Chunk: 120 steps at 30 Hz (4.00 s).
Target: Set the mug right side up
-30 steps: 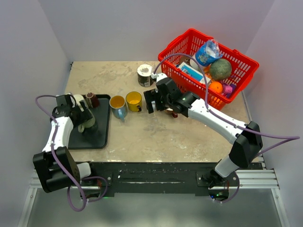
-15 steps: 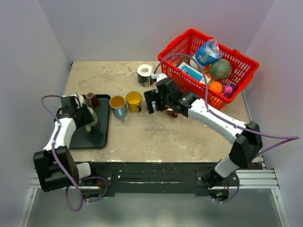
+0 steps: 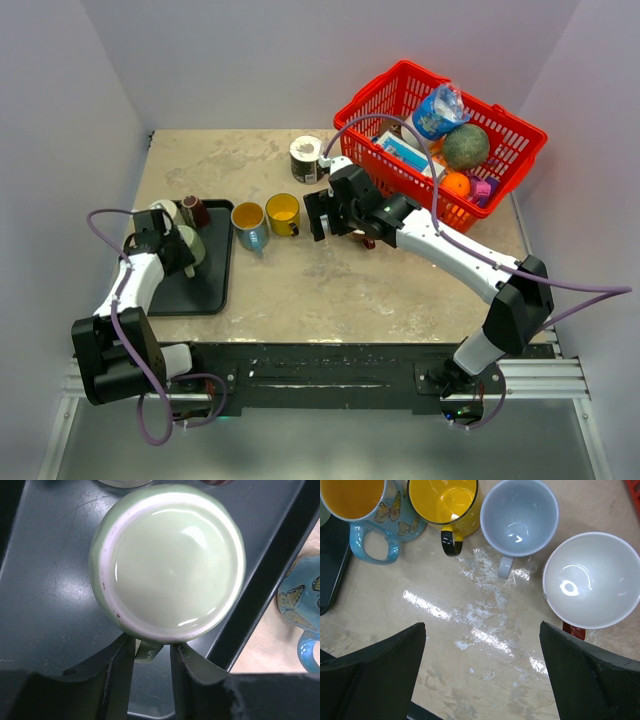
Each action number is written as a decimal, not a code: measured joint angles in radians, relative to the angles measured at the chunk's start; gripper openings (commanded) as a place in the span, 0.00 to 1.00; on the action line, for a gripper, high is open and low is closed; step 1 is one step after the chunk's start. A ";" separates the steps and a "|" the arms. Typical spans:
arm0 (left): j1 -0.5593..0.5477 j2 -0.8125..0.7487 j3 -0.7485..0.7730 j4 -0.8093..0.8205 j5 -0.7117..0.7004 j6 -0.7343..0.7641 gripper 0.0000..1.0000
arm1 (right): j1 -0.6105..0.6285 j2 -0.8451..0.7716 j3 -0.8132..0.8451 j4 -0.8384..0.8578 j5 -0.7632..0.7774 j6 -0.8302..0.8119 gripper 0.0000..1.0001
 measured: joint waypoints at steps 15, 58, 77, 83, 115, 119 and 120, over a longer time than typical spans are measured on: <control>-0.008 -0.018 -0.010 -0.013 -0.066 -0.026 0.00 | -0.001 0.000 0.000 0.000 0.000 0.008 0.99; -0.174 -0.257 0.246 0.203 0.502 -0.568 0.00 | -0.002 -0.153 -0.087 0.501 -0.472 0.120 0.99; -0.355 -0.200 0.239 0.828 0.618 -0.858 0.00 | -0.060 0.043 0.132 0.755 -0.618 0.354 0.92; -0.356 -0.182 0.201 0.984 0.657 -0.933 0.00 | -0.126 0.043 0.129 0.846 -0.708 0.426 0.84; -0.396 -0.129 0.199 1.103 0.679 -0.855 0.65 | -0.151 0.073 0.117 0.927 -0.922 0.576 0.00; -0.414 -0.128 0.199 1.027 0.679 -0.805 0.90 | -0.143 0.071 0.068 0.925 -0.907 0.576 0.00; -0.414 -0.128 0.199 0.996 0.678 -0.789 0.93 | -0.143 0.069 0.051 0.919 -0.899 0.576 0.00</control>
